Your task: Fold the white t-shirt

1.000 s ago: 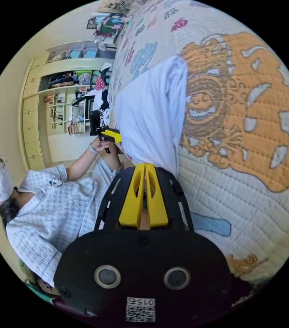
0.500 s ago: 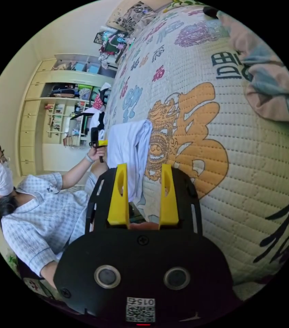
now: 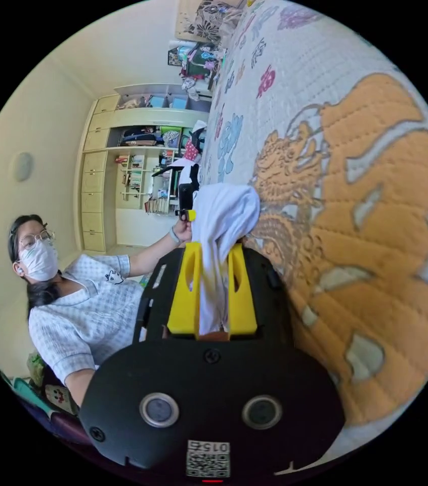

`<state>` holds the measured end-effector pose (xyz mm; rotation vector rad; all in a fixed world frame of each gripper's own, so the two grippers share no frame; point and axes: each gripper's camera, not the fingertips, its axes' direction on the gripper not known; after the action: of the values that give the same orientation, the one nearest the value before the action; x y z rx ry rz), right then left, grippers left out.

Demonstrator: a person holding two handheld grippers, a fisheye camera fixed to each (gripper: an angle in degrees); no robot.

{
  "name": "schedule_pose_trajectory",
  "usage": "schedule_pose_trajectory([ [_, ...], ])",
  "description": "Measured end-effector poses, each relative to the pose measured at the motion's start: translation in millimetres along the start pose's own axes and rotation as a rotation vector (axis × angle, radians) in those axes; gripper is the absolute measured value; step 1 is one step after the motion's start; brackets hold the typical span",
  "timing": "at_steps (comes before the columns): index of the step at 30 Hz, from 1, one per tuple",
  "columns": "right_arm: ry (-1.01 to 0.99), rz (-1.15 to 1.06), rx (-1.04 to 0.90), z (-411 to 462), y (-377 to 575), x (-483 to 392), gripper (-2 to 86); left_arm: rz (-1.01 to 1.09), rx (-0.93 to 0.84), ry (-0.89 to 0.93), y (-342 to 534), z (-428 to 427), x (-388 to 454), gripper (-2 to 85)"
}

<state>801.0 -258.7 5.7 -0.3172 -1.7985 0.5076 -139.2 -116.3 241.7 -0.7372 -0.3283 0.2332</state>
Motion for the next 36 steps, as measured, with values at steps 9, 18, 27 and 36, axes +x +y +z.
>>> schedule_pose_trajectory([
  [9, 0.014, -0.058, -0.028, 94, -41, 6, 4.9, 0.013, 0.061, 0.067, 41, -123, 95, 4.7],
  [18, -0.116, -0.245, -0.196, 369, -154, -62, 4.8, -0.02, 0.296, -0.147, 194, -446, 227, 4.5],
  [27, -0.105, -0.275, -0.364, 684, -266, -95, 4.5, -0.239, 0.459, -0.425, 306, -695, 276, 4.6],
  [36, 0.073, -0.146, -0.419, 813, -302, -32, 3.9, -0.332, 0.455, -0.296, 335, -709, 202, 5.1],
])
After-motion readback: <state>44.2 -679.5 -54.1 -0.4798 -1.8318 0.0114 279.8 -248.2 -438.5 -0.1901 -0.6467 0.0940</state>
